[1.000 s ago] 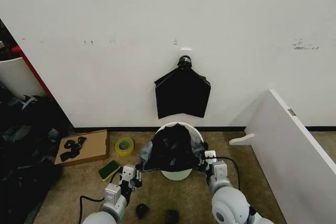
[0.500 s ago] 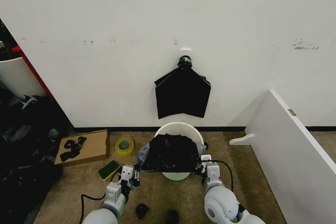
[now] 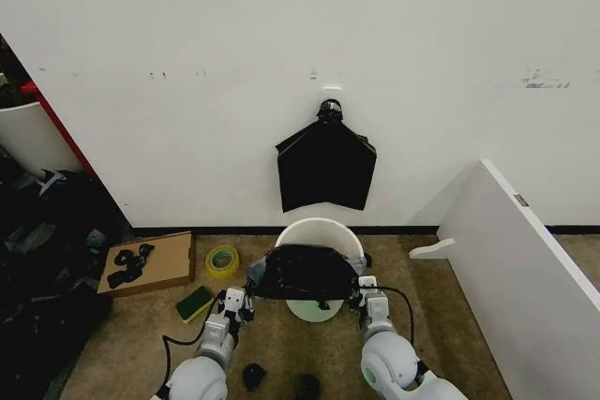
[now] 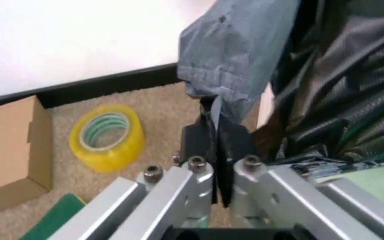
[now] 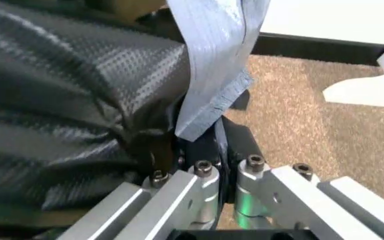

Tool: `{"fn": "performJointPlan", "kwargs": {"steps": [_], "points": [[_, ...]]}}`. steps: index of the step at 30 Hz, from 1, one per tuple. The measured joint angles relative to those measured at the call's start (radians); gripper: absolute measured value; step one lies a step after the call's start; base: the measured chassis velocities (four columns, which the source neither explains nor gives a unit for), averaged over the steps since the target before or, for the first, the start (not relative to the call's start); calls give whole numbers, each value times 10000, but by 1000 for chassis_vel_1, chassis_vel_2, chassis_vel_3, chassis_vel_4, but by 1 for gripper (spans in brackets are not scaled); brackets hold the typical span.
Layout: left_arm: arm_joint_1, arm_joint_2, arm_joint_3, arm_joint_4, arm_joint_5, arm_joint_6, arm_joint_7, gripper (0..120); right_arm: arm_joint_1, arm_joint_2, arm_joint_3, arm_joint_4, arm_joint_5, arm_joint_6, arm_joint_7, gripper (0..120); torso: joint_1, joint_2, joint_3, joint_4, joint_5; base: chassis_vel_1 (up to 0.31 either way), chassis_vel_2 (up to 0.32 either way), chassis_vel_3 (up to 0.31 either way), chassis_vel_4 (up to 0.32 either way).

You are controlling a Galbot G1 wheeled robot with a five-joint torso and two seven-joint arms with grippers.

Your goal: Place the garbage bag over the trash bin.

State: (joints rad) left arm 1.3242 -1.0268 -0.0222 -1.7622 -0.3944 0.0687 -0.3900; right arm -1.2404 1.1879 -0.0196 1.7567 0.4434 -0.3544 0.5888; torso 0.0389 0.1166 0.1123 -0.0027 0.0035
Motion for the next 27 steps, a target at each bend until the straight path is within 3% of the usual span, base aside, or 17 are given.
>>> {"fn": "performJointPlan", "kwargs": {"steps": [7,12,14,19,22,27], "points": [[543,298,-450,-714,-140,92,-9,24,-441,-319,-14,628,-46,220,-224,21,0,0,-1,0,0,0,0,0,0],[1204,676,-798,-1657,-568,-27,-1,47,-974,-584,230,1353,-37,621,-457,46,0,0,-1,1,0,0,0,0,0],[1276,705,-810,-1748,-606,-57,0,49,-1031,-601,260,1425,-35,643,-475,48,-1,0,-1,1,1,0,0,0,0],[1912,888,-892,-2459,-860,-354,27,72,-1673,-747,589,2070,-195,950,-712,71,-1,0,-1,0,1,0,0,0,0],[2069,906,-943,-2603,-966,-517,29,79,-1822,-752,709,2193,-219,1038,-734,78,-1,0,-2,0,-1,0,0,0,0],[2481,899,-1834,-2770,-2053,-886,65,98,-1955,-691,915,2175,-331,1160,-768,98,-1,0,-1,1,-1,0,0,0,0]]}}
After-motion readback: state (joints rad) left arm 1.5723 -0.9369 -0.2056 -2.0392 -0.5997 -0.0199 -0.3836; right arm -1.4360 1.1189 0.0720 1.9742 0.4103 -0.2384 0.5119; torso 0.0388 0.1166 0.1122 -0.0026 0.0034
